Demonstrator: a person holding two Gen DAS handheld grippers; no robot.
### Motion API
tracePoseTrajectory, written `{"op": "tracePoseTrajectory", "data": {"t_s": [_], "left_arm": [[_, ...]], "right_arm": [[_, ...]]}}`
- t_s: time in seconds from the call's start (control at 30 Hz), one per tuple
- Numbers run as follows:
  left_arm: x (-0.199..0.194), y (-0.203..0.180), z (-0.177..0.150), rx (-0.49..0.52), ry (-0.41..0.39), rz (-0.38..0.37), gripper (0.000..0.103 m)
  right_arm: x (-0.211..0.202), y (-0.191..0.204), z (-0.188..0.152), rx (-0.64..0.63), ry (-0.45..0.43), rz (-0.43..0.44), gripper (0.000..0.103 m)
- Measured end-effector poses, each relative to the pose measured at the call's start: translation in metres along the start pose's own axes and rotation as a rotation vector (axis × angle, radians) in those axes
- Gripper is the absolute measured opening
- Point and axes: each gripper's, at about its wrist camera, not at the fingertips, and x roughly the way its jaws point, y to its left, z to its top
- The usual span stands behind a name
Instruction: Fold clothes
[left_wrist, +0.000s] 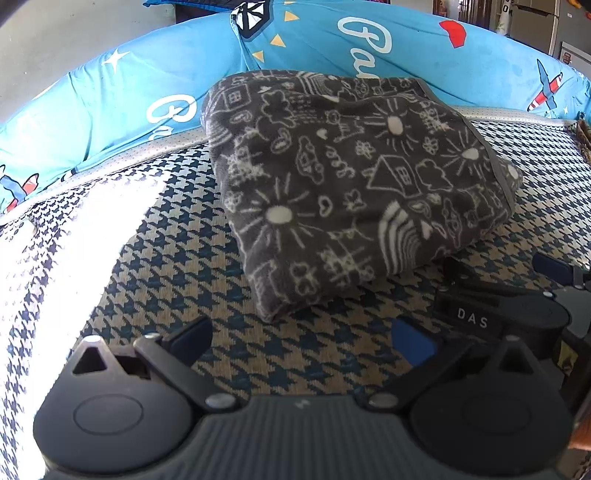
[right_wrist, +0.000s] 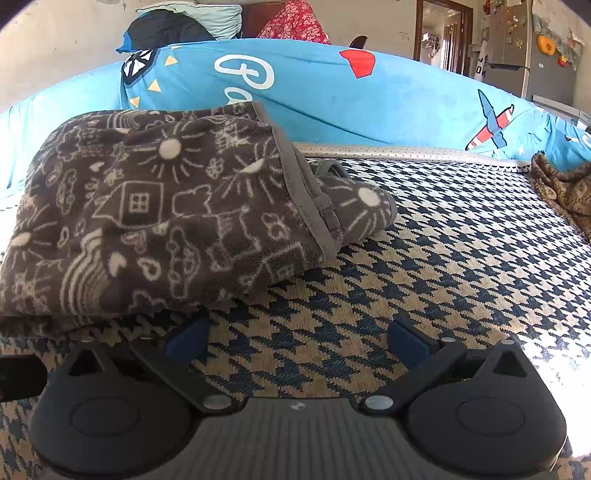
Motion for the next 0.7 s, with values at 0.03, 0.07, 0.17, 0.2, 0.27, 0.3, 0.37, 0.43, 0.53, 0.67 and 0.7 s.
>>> {"op": "tracePoseTrajectory", "data": {"t_s": [0.03, 0.07, 0.17, 0.2, 0.27, 0.3, 0.37, 0.43, 0.53, 0.67, 0.7], "left_arm": [[0.0, 0.001, 0.0, -0.001, -0.001, 0.003, 0.103], [0.0, 0.001, 0.001, -0.003, -0.003, 0.005, 0.103], [0.0, 0.005, 0.002, -0.015, -0.002, 0.005, 0.103], [0.0, 0.007, 0.003, -0.022, 0.0, 0.002, 0.103], [0.0, 0.01, 0.004, -0.038, 0.004, -0.003, 0.103], [-0.001, 0.012, 0.005, -0.046, 0.004, -0.002, 0.103], [-0.001, 0.014, 0.005, -0.058, 0.006, -0.001, 0.103], [-0.001, 0.014, 0.005, -0.06, 0.013, -0.003, 0.103], [0.0, 0.012, 0.004, -0.05, 0.016, 0.002, 0.103], [0.003, 0.01, 0.004, -0.039, 0.018, 0.014, 0.103], [0.005, 0.01, 0.004, -0.039, 0.021, 0.017, 0.103]], "right_arm": [[0.0, 0.0, 0.0, -0.002, -0.002, -0.002, 0.103], [-0.001, -0.001, 0.0, 0.002, -0.002, 0.001, 0.103], [0.0, -0.004, -0.001, 0.018, -0.002, 0.014, 0.103], [-0.001, -0.003, 0.0, 0.016, -0.002, 0.012, 0.103], [-0.001, -0.003, -0.001, 0.012, -0.002, 0.009, 0.103], [-0.001, -0.003, -0.001, 0.015, -0.002, 0.011, 0.103], [-0.001, -0.004, -0.001, 0.017, -0.002, 0.012, 0.103], [-0.001, -0.003, -0.001, 0.014, -0.002, 0.011, 0.103], [-0.001, -0.002, -0.001, 0.014, -0.002, 0.011, 0.103], [-0.001, -0.002, 0.0, 0.015, -0.002, 0.012, 0.103], [-0.001, -0.002, 0.0, 0.015, -0.002, 0.011, 0.103]]}}
